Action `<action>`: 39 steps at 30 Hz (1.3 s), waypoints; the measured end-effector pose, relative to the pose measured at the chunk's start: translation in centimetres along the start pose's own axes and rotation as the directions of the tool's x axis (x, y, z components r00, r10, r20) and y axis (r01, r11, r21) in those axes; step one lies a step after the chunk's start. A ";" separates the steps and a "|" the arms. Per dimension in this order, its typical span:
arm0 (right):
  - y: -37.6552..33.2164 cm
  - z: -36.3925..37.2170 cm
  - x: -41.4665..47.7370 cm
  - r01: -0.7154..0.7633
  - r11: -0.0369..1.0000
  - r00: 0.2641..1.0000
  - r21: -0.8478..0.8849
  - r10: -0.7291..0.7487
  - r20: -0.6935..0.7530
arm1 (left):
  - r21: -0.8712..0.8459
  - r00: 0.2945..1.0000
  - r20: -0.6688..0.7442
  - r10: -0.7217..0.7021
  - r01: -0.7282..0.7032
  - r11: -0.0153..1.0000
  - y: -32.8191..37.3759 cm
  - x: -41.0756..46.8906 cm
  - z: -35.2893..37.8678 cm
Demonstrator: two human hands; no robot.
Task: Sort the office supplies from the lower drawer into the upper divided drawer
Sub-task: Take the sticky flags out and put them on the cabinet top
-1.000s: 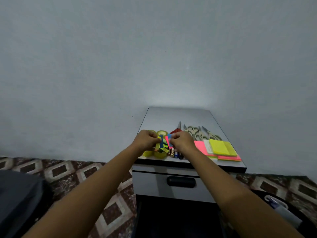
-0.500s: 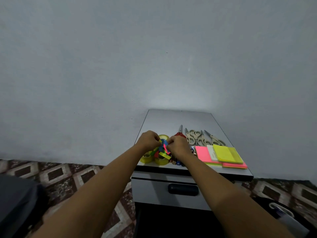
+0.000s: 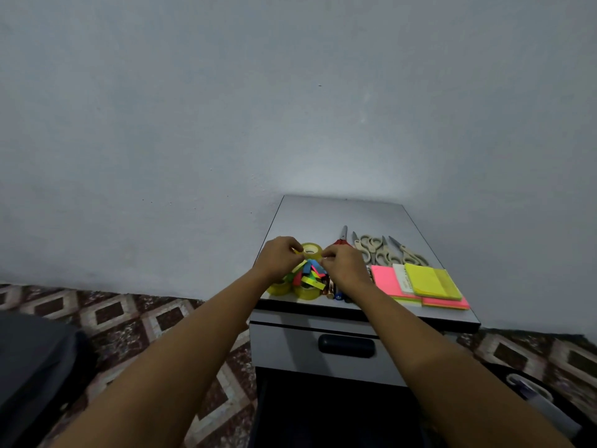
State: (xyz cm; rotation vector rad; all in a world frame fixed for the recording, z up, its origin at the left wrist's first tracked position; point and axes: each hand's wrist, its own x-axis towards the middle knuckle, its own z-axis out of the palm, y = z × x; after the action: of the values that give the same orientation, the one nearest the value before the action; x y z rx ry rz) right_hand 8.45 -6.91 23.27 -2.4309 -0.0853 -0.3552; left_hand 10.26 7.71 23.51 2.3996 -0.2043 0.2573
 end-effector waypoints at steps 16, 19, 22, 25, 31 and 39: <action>6.2 -0.3 -13.5 -0.003 0.997 0.985 0.072 -0.010 0.171 | -0.130 0.861 0.501 0.083 -0.020 0.991 -1.2 -12.2 4.7; 8.3 3.3 -16.4 -0.118 0.990 0.957 0.083 0.091 0.277 | -0.099 0.827 0.562 -0.009 0.078 0.992 -3.9 -14.7 7.8; 9.6 6.9 -18.6 -0.193 0.976 0.926 0.100 0.147 0.346 | -0.012 0.807 0.584 -0.084 0.113 0.994 -6.3 -16.7 10.4; 10.7 9.8 -20.3 -0.257 0.963 0.880 0.078 0.200 0.431 | 0.074 0.760 0.638 -0.127 0.104 0.992 -8.4 -18.1 12.7; 13.2 14.0 -22.7 -0.305 0.952 0.758 -0.030 0.261 0.598 | 0.275 0.615 0.758 -0.217 0.001 0.962 -11.6 -19.9 16.5; 15.8 18.3 -23.1 -0.190 0.974 0.674 -0.123 0.220 0.705 | 0.500 0.443 0.816 -0.371 -0.219 0.838 -15.0 -21.5 19.7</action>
State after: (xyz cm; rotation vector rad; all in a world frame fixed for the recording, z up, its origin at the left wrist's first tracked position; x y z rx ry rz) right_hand -7.09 -6.83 -6.37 -2.4408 -0.1406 0.7296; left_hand -4.73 7.24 -5.62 2.8491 -0.5602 -1.2753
